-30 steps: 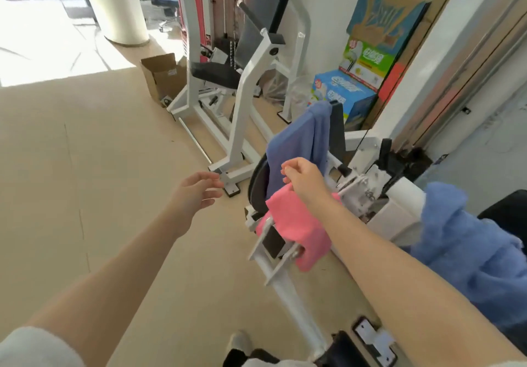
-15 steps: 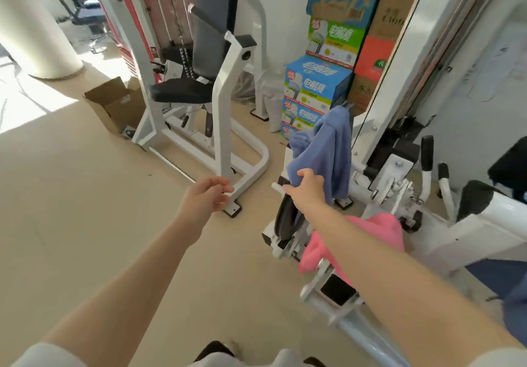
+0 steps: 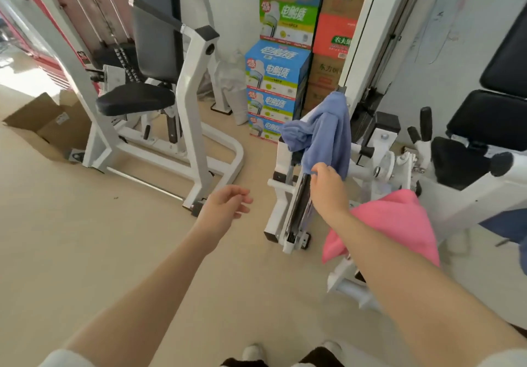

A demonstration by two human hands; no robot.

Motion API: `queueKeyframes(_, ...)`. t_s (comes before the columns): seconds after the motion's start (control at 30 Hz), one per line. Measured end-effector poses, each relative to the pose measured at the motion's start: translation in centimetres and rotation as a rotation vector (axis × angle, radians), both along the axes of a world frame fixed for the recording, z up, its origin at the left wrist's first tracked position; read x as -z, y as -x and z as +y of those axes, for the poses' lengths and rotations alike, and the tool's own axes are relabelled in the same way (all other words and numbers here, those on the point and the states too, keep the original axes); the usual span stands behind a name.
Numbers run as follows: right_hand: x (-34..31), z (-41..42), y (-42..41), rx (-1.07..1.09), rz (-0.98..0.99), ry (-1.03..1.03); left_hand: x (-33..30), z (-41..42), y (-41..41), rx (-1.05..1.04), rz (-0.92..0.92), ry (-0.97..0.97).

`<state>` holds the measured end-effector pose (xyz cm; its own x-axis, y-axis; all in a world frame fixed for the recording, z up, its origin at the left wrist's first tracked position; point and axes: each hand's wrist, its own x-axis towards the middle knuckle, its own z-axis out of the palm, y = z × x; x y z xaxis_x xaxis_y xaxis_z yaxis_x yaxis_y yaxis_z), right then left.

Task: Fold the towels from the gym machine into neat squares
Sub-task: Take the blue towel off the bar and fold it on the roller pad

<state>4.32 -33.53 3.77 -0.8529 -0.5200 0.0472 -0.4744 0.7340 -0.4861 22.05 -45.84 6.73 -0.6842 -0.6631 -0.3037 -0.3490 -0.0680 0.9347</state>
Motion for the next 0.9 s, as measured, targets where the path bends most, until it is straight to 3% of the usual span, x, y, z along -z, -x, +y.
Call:
queueKeyframes(0.13, -2.2, 0.1, -1.5, -0.169, -0.003, 0.157, -0.3, 0.8, 2.0, 0.164, 0.014, 0.121)
queueKeyframes(0.3, -5.6, 0.6, -4.8, -0.364, -0.391, 0.281, -1.2, 2.4, 4.3, 0.36, 0.105, 0.467)
queueKeyframes(0.53, -5.8, 1.1, -6.3, -0.251, -0.468, 0.458, -0.8, 2.7, 2.8, 0.49, 0.124, 0.418)
queueKeyframes(0.63, -5.9, 0.9, -6.4, -0.193, -0.534, 0.537, 0.3, 1.6, 2.0, 0.486, 0.016, 0.384)
queueKeyframes(0.8, -6.4, 0.7, -6.9, -0.131, -0.809, 0.78, 2.1, 0.4, 0.5, 0.417, -0.11, 0.235)
queueKeyframes(0.9, -6.5, 0.7, -7.2, -0.145, -0.908, 0.86, 3.9, -0.6, 0.0, 0.394, -0.245, 0.249)
